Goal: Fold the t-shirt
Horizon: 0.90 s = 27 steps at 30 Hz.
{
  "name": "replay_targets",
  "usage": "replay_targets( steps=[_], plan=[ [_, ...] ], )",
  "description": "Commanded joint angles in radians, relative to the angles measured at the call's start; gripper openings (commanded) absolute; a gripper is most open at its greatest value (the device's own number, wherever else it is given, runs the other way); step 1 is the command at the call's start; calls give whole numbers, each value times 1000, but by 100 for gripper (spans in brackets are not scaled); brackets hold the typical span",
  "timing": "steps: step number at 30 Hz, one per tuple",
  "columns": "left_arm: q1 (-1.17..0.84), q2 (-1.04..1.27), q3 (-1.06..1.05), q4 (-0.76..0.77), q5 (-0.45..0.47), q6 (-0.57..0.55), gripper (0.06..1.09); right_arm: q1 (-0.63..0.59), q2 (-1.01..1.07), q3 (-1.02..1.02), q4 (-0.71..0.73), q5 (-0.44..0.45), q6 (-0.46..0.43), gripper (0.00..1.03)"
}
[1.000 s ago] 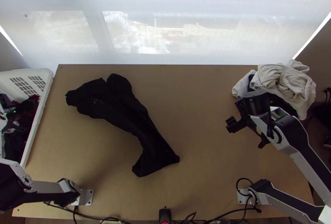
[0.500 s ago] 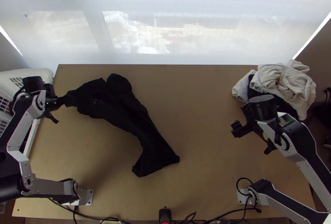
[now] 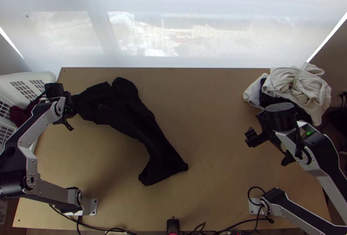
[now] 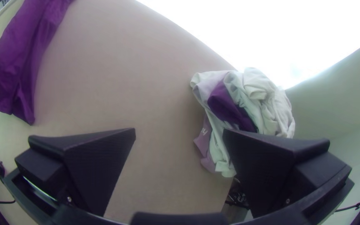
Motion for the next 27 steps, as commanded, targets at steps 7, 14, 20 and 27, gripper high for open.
replay_targets(
  steps=[7, 14, 20, 27],
  plan=[
    [-96, 19, -13, 35, -27, -82, 19, 33, -6, -3, 7, 1, -15, 98],
    [-158, -32, 22, -28, -20, -88, 9, 50, 8, 0, 31, 1, -15, 98],
    [-185, -121, 183, -162, 86, -73, 9, 62, 15, 3, 53, -1, -13, 98],
    [-339, -164, 534, -306, 132, -4, 9, 129, 74, 63, 81, -2, -9, 98]
  ],
)
